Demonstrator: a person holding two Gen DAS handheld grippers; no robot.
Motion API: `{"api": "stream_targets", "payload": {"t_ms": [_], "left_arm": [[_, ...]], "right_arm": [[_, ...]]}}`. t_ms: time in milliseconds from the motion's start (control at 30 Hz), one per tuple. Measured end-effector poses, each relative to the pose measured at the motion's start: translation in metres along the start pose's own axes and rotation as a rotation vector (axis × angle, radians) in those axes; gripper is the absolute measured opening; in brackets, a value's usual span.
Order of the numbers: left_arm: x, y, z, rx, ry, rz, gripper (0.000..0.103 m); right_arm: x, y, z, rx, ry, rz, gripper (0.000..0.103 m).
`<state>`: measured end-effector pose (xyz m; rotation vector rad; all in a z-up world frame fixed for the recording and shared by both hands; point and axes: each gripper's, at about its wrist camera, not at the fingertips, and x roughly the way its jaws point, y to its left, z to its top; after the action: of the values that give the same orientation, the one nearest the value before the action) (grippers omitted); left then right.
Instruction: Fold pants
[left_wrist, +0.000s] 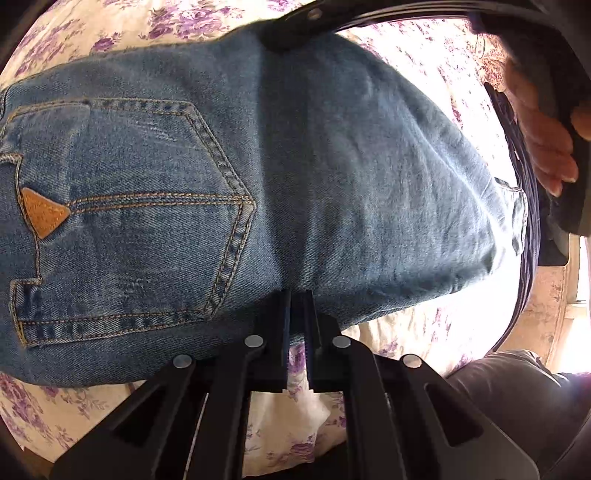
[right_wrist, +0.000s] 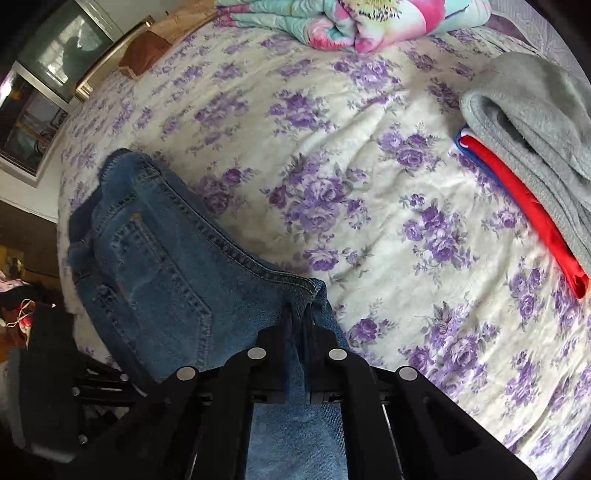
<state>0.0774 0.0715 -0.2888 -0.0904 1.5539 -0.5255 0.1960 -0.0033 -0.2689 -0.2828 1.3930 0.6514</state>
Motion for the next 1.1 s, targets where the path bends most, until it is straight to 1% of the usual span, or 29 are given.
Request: {"api": "stream_targets", "payload": {"t_ms": [33, 67, 100, 167, 200, 233, 267, 300, 333, 400, 433, 500, 533, 600, 633, 667, 700, 733, 800, 900, 933, 1000, 1067, 1100], "left_arm": [[0.001, 0.001, 0.000, -0.002, 0.000, 0.001, 0.007], [0.001, 0.001, 0.001, -0.002, 0.000, 0.002, 0.007], [0.002, 0.002, 0.001, -0.002, 0.000, 0.004, 0.007], [0.003, 0.005, 0.003, -0.015, 0.017, -0.016, 0.007], [0.003, 0.004, 0.004, -0.018, 0.029, -0.028, 0.007], [0.001, 0.005, 0.004, -0.016, 0.042, -0.038, 0.007], [-0.004, 0.006, 0.007, -0.014, 0.050, -0.043, 0.007], [-0.011, 0.005, 0.008, -0.006, 0.049, -0.040, 0.007], [-0.021, 0.004, 0.010, 0.010, 0.033, -0.028, 0.007], [-0.045, -0.003, 0.018, 0.051, -0.018, -0.018, 0.007], [-0.053, -0.007, 0.022, 0.062, -0.042, -0.024, 0.007], [-0.061, -0.015, 0.040, 0.077, -0.077, -0.025, 0.011], [-0.059, -0.020, 0.050, 0.086, -0.081, -0.010, 0.011], [-0.044, -0.032, 0.072, 0.105, -0.064, -0.004, 0.011], [-0.035, -0.035, 0.083, 0.108, -0.047, -0.014, 0.011], [-0.026, -0.037, 0.092, 0.113, -0.029, -0.017, 0.011], [-0.014, -0.042, 0.101, 0.125, -0.012, -0.002, 0.011], [-0.008, -0.042, 0.110, 0.131, 0.004, 0.022, 0.011], [0.008, -0.039, 0.120, 0.123, 0.052, 0.046, 0.012], [0.017, -0.032, 0.127, 0.100, 0.084, 0.040, 0.013], [0.019, -0.031, 0.129, 0.096, 0.093, 0.041, 0.013], [0.019, -0.035, 0.134, 0.098, 0.106, 0.057, 0.013], [0.017, -0.043, 0.132, 0.104, 0.111, 0.090, 0.013], [0.018, -0.055, 0.128, 0.108, 0.107, 0.112, 0.013]], "right_arm": [[0.013, -0.005, 0.000, 0.017, 0.015, 0.004, 0.005], [0.021, -0.010, 0.000, 0.032, 0.009, 0.026, 0.006], [0.020, -0.011, 0.000, 0.035, -0.013, 0.046, 0.006], [0.018, -0.015, -0.003, 0.040, -0.010, 0.071, 0.008], [0.014, -0.018, -0.004, 0.057, 0.000, 0.083, 0.012], [0.006, -0.021, -0.007, 0.073, 0.004, 0.078, 0.023], [-0.007, -0.023, -0.010, 0.082, -0.014, 0.045, 0.035], [-0.025, -0.023, -0.015, 0.078, -0.053, 0.009, 0.035], [-0.043, -0.024, -0.022, 0.075, -0.096, -0.011, 0.035], [-0.079, -0.027, -0.046, 0.095, -0.176, -0.025, 0.040], [-0.092, -0.027, -0.063, 0.112, -0.203, -0.039, 0.044], [-0.103, -0.029, -0.103, 0.147, -0.206, -0.079, 0.046], [-0.103, -0.029, -0.125, 0.167, -0.190, -0.085, 0.045], [-0.094, -0.029, -0.169, 0.232, -0.166, -0.053, 0.009], [-0.085, -0.021, -0.183, 0.267, -0.158, -0.039, 0.000], [-0.080, -0.017, -0.200, 0.302, -0.168, -0.049, 0.000], [-0.077, -0.017, -0.213, 0.331, -0.176, -0.060, 0.000], [-0.074, -0.017, -0.222, 0.359, -0.177, -0.056, 0.000], [-0.064, -0.022, -0.239, 0.434, -0.172, -0.047, 0.000], [-0.031, -0.030, -0.251, 0.506, -0.114, -0.037, 0.000], [-0.024, -0.031, -0.253, 0.522, -0.131, -0.036, 0.000], [-0.026, -0.029, -0.252, 0.518, -0.145, -0.043, 0.000], [-0.035, -0.028, -0.252, 0.519, -0.155, -0.035, 0.000], [-0.044, -0.029, -0.255, 0.530, -0.174, -0.028, 0.000]]}}
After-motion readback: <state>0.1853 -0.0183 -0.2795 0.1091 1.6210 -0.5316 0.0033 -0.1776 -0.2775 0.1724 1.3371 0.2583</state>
